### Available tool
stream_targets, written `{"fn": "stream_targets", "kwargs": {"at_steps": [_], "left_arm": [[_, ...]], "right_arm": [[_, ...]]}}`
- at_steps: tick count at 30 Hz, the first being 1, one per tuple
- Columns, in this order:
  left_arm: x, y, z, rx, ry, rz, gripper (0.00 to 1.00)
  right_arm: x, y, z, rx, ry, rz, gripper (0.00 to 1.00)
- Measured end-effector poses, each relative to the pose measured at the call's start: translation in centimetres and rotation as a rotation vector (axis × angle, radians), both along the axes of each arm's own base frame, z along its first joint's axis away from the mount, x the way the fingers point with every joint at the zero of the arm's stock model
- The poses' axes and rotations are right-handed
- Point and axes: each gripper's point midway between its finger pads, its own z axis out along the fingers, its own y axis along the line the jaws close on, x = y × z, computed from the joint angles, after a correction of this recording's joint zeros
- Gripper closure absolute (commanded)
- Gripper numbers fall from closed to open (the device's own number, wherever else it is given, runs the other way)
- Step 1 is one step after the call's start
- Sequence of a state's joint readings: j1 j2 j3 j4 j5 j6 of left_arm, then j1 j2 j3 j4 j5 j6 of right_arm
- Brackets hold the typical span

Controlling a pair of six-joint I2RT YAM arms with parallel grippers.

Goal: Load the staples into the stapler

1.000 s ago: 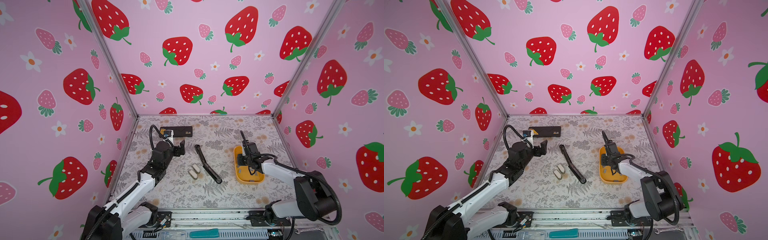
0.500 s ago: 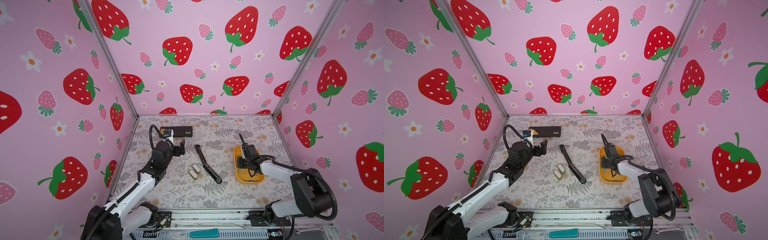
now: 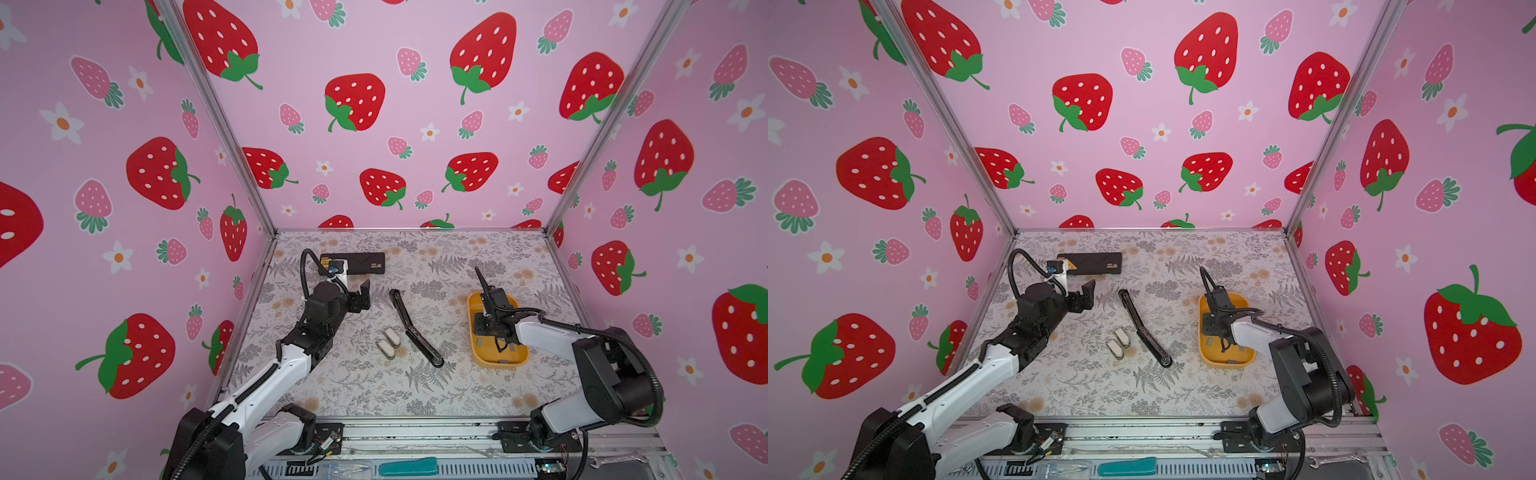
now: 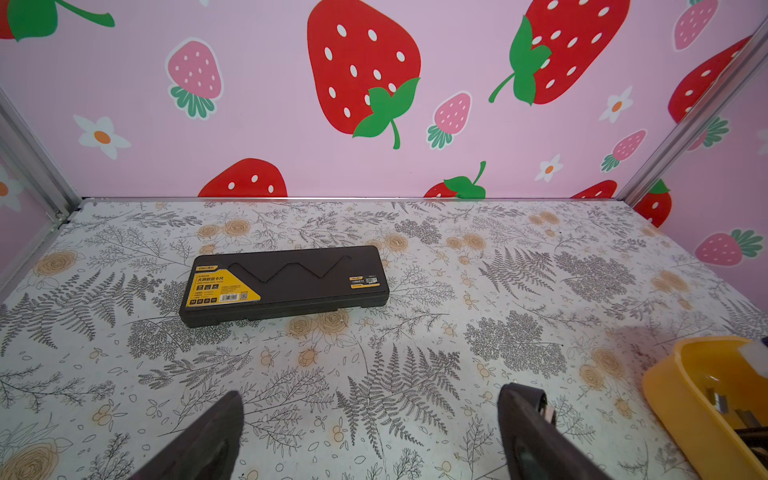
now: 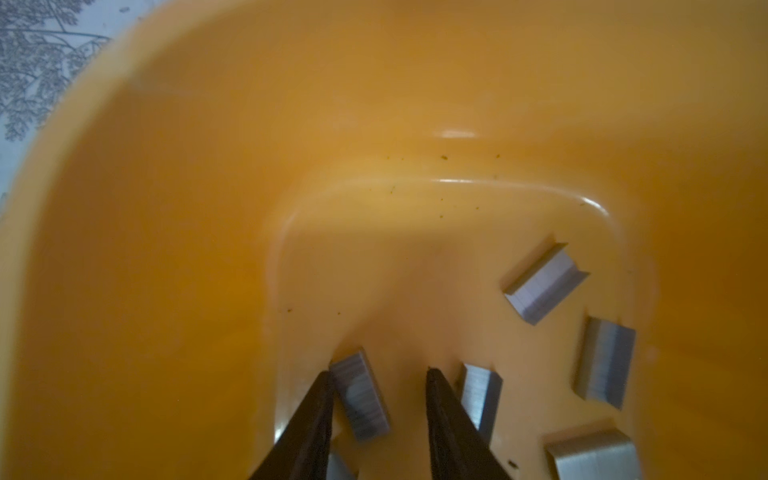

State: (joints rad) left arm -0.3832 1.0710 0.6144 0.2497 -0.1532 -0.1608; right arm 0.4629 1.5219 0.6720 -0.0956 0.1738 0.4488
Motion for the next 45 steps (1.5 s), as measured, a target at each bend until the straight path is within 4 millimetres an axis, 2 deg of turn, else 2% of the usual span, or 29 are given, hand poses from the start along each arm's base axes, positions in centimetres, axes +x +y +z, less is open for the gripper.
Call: {"fn": "stream_targets", "kwargs": {"at_steps": [8,21,24,28,38,42,45], "left_arm": [[0.0,0.0,-0.1,0.001,0.002,0.000,0.04],[0.0,0.0,-0.1,0.002,0.003,0.000,0.04],[0.1,0.0,-0.2,0.003,0.004,0.000,0.04],[0.1,0.0,-0.2,0.005,0.004,0.000,0.04],[0.1,0.0,-0.5,0.010,0.013,0.000,0.04],[0.2,-0.1,-0.5,0.010,0.017,-0.001,0.04],[0.2,-0.1,-0.2,0.008,0.015,-0.004,0.04]], "right_arm": [[0.3,-0.2,0.0,-0.012,-0.007,-0.018,0.77],[0.1,0.0,0.0,0.003,0.002,-0.021,0.74],[0.1,0.1,0.0,0.005,0.004,-0.018,0.78],[-0.1,0.3,-0.1,0.005,0.005,-0.015,0.87],[0.0,0.4,0.1,-0.003,0.008,-0.014,0.90],[0.0,0.5,0.9,-0.014,0.014,0.000,0.90],[0.7,1.0,3.3,-0.004,-0.034,0.023,0.90]]}}
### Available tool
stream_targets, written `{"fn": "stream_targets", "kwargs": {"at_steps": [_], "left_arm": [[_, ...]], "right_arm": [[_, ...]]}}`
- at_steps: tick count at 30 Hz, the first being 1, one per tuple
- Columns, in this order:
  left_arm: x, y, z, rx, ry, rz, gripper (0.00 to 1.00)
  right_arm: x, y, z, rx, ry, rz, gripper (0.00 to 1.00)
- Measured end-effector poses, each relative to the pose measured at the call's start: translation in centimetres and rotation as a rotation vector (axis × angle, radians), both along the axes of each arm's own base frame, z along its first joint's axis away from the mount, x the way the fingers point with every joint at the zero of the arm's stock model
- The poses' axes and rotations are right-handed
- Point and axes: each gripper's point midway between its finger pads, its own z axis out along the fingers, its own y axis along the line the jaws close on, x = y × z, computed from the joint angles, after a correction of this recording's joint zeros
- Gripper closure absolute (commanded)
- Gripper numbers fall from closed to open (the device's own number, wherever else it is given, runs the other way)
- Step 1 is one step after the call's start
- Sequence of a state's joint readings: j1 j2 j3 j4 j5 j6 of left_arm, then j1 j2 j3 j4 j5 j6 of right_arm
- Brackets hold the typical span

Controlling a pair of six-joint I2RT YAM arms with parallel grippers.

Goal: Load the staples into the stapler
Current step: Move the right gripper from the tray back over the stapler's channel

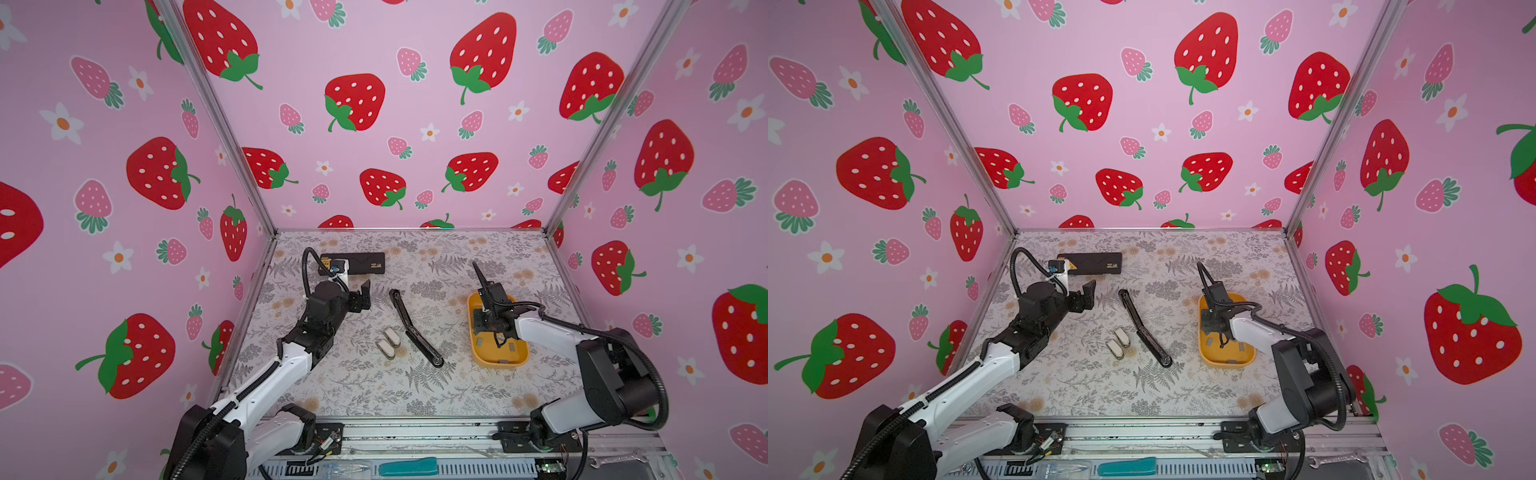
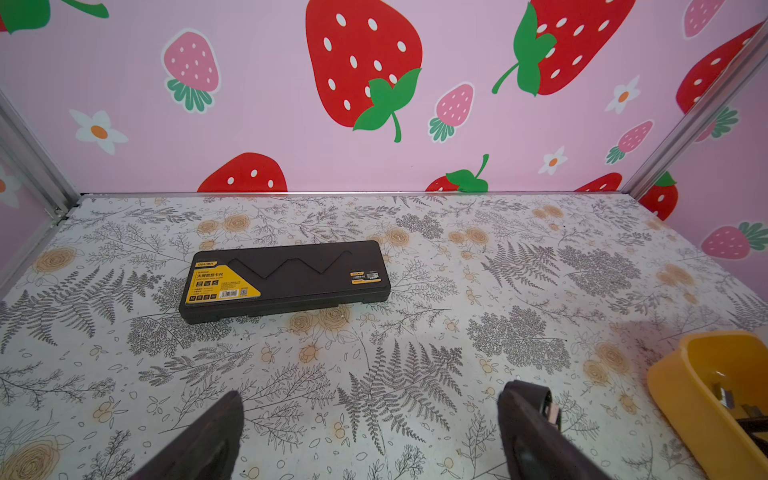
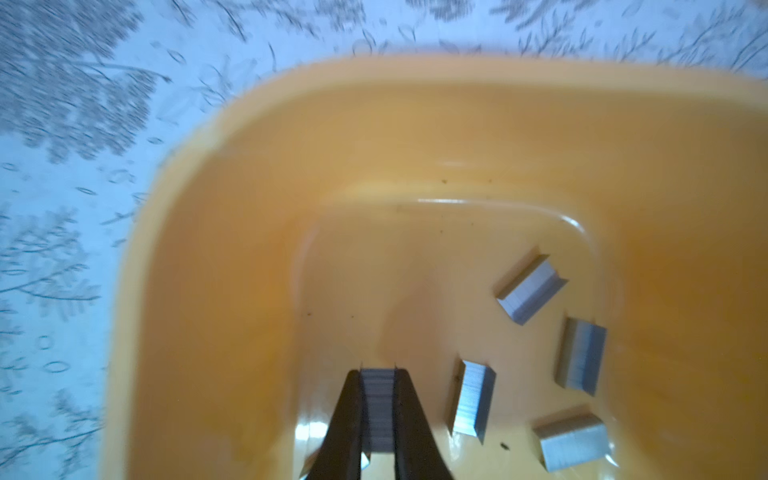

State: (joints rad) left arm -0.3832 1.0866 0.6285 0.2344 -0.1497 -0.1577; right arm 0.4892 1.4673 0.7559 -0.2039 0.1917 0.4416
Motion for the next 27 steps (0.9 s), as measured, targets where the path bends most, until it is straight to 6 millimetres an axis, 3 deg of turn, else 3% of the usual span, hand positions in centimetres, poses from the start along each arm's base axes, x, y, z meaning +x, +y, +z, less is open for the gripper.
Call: {"fn": "stream_targets", "kwargs": {"at_steps": [6,12,18,27], "left_arm": [[0.0,-0.1,0.2,-0.001,0.009,-0.005,0.04],[0.5,-0.4,0.5,-0.008,0.018,-0.009,0.04],[0.4,-0.6,-0.1,-0.009,0.052,-0.014,0.03],[0.3,-0.5,-0.2,-0.007,0.058,-0.014,0.03]], "right_arm": [[0.5,2.9,6.7,0.072,-0.180,0.095,0.90],[-2.1,8.2,9.6,0.141,-0.259,0.261,0.90],[-5.7,12.9,9.0,0.196,-0.266,0.420,0.90],[-8.2,16.1,5.1,0.203,-0.186,0.523,0.91]]}}
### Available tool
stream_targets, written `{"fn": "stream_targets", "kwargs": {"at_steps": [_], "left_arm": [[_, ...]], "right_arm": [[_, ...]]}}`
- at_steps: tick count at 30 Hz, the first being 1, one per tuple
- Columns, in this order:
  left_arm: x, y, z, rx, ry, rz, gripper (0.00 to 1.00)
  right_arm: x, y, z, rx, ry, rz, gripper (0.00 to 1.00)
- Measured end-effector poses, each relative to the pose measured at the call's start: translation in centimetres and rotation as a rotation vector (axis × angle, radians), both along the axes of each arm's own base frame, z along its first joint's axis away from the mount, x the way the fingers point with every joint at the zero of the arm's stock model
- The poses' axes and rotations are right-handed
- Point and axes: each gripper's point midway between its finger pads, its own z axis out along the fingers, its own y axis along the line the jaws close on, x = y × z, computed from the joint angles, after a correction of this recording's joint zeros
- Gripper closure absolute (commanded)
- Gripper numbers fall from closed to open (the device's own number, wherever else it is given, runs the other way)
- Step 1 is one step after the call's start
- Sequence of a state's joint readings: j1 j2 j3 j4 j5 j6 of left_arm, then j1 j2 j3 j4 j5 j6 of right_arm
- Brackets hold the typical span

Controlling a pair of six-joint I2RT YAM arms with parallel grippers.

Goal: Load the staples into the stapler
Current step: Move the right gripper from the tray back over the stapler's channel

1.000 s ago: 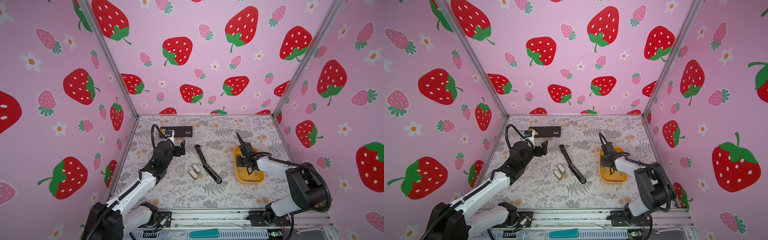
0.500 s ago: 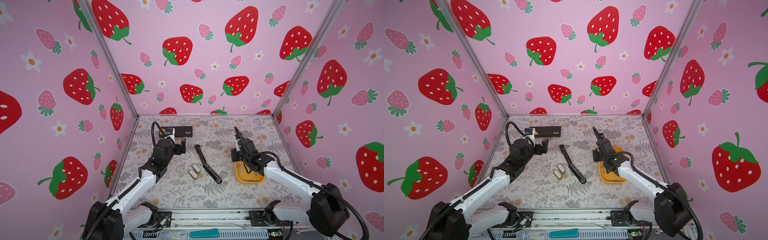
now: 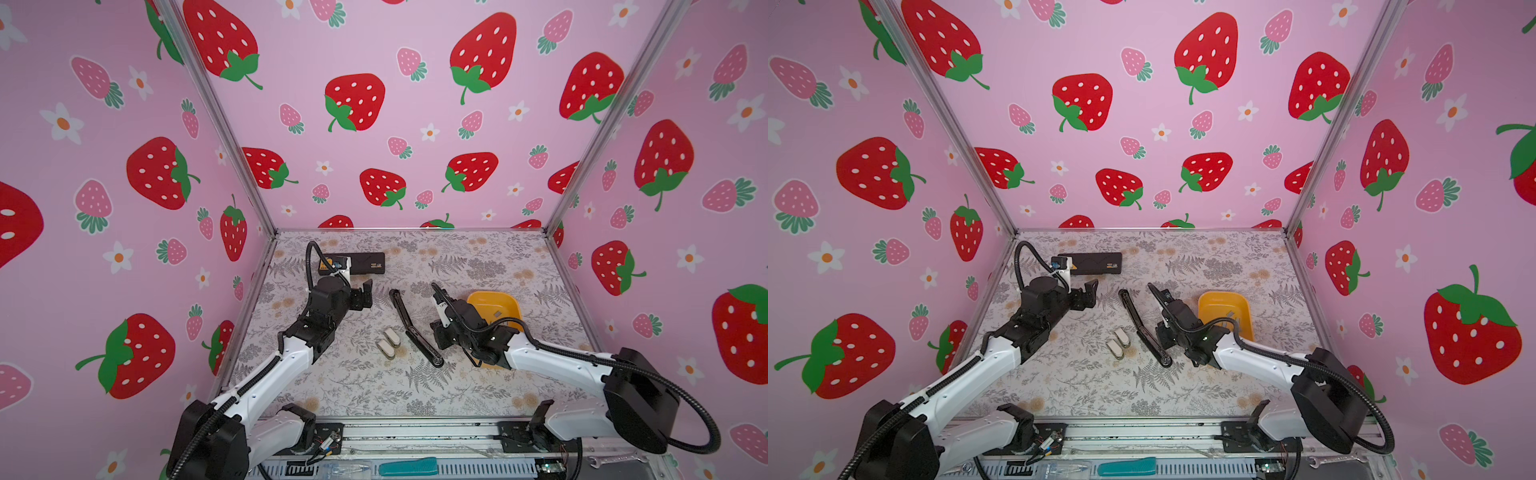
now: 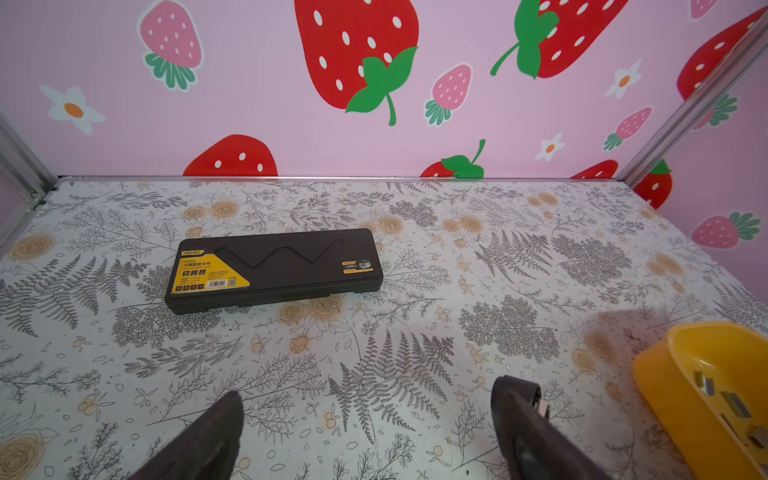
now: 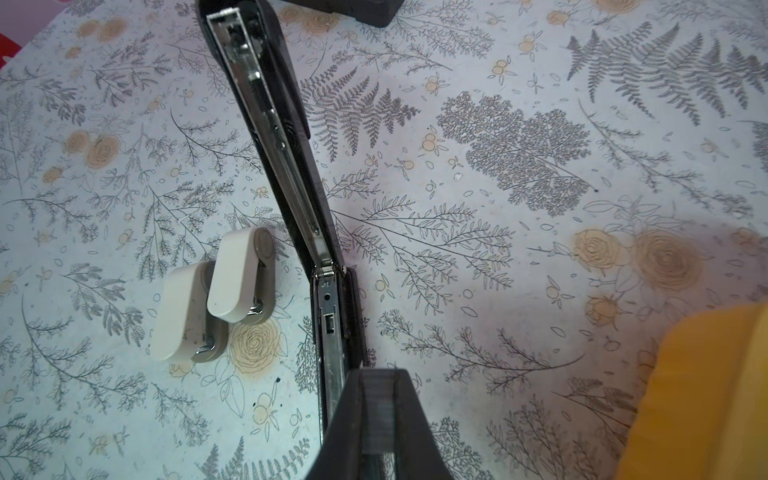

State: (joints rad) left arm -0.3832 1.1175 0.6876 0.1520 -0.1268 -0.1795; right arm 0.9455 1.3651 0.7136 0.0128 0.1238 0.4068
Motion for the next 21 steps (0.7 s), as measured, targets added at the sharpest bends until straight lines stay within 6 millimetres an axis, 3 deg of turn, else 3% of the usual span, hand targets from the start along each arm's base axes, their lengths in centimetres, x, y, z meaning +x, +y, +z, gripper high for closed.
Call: {"fn": "stream_targets", "kwargs": {"at_steps": [9,21], "left_arm": [[-0.5,-0.5,1.6,-0.030,-0.041,-0.035,0.03],[-0.7,-0.8,1.7,-0.037,-0.040,-0.053,0.03]], "right_arm": [[-1.8,1.2,-1.0,0.020,0.010,0.074,0.91],[-3.1,0.0,-4.0,-0.029,0.031,0.113,0.91]]}}
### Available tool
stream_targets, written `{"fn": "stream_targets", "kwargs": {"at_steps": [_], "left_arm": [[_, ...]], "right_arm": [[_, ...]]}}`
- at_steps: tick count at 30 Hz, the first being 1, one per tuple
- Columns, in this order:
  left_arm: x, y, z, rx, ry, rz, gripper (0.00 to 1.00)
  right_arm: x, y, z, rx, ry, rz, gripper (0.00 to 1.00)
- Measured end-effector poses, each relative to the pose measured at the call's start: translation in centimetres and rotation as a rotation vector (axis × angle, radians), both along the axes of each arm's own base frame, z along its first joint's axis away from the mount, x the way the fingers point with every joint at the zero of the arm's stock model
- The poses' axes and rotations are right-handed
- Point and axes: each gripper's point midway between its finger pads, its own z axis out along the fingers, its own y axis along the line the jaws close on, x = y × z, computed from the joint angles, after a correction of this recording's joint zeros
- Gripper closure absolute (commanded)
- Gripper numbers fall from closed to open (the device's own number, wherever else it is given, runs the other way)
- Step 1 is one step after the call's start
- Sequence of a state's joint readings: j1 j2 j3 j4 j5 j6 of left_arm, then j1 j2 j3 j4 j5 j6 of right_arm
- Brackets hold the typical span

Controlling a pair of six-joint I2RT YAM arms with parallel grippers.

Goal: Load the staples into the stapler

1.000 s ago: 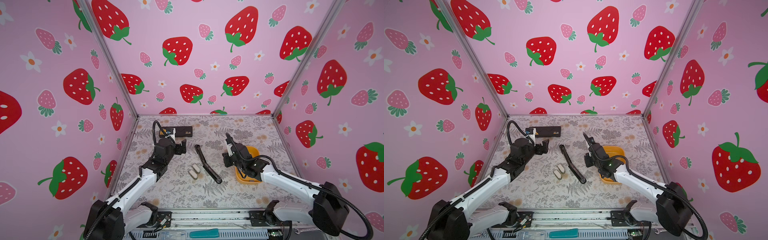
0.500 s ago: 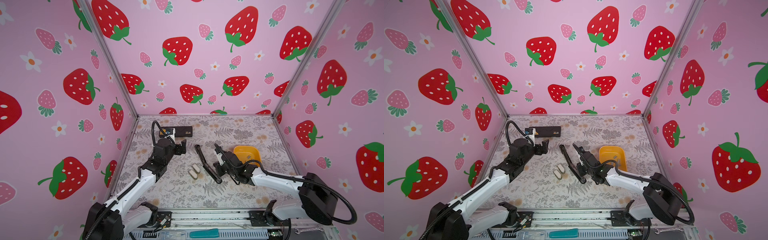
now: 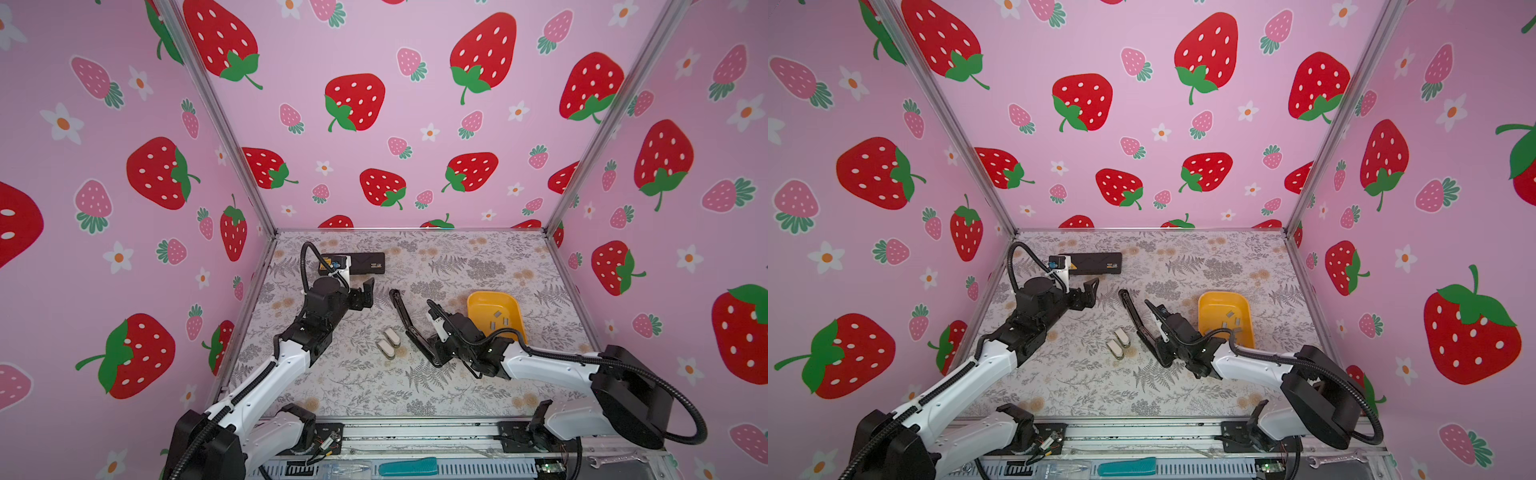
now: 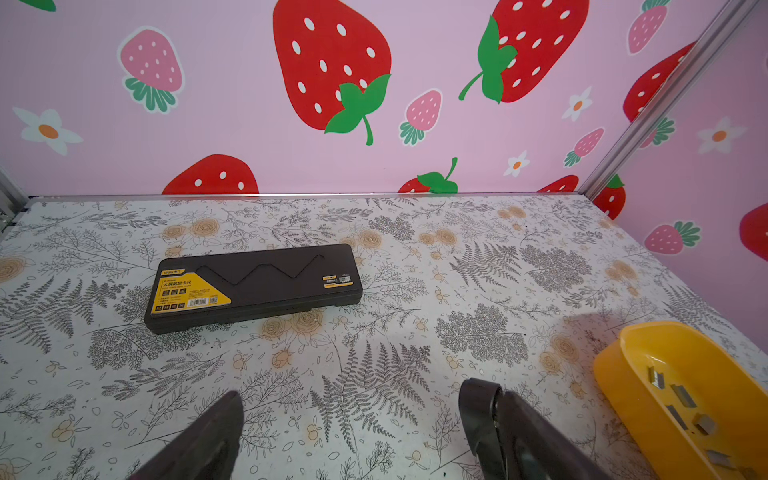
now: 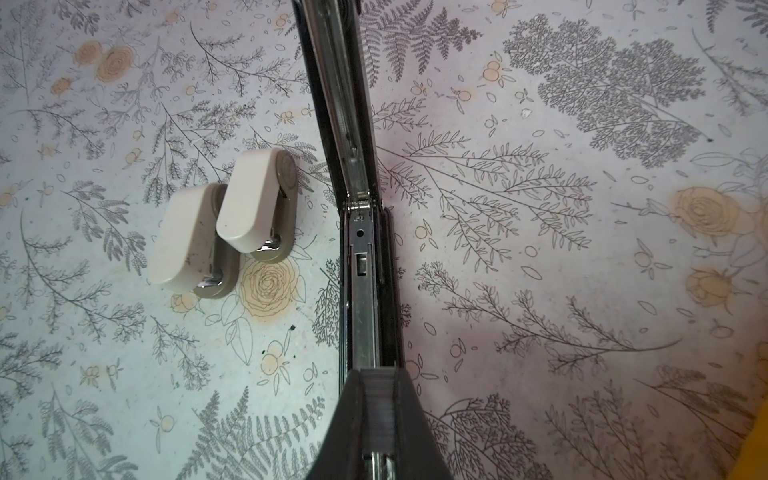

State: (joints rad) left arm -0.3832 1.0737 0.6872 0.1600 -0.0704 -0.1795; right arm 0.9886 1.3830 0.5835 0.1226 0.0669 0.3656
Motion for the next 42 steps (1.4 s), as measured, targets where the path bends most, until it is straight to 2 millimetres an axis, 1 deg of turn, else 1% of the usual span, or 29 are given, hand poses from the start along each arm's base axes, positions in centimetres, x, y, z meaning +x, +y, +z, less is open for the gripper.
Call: {"fn": "stream_targets", "kwargs": {"at_steps": [4,9,13,22,32,42], "left_arm": [[0.00,-0.01,0.00,0.000,0.000,0.000,0.03],[-0.05,0.00,0.14,-0.002,-0.003,-0.001,0.03],[-0.07,0.00,0.18,-0.002,-0.004,-0.001,0.03],[-0.07,-0.01,0.19,-0.002,-0.005,-0.002,0.03],[-0.07,-0.02,0.19,-0.002,-0.005,-0.003,0.03],[-0.07,-0.03,0.19,-0.003,-0.005,-0.003,0.03]], "right_arm": [[-0.42,-0.13,-0.52,-0.008,-0.001,0.028,0.91],[-0.62,0.38,-0.27,0.020,-0.008,0.055,0.91],[-0.82,0.43,-0.39,0.021,-0.010,0.072,0.91],[-0.77,0.60,-0.25,0.025,-0.020,0.081,0.91],[-0.78,0.59,-0.99,0.004,-0.018,0.091,0.91],[-0.75,0.59,-1.04,0.002,-0.019,0.091,0.91]]}}
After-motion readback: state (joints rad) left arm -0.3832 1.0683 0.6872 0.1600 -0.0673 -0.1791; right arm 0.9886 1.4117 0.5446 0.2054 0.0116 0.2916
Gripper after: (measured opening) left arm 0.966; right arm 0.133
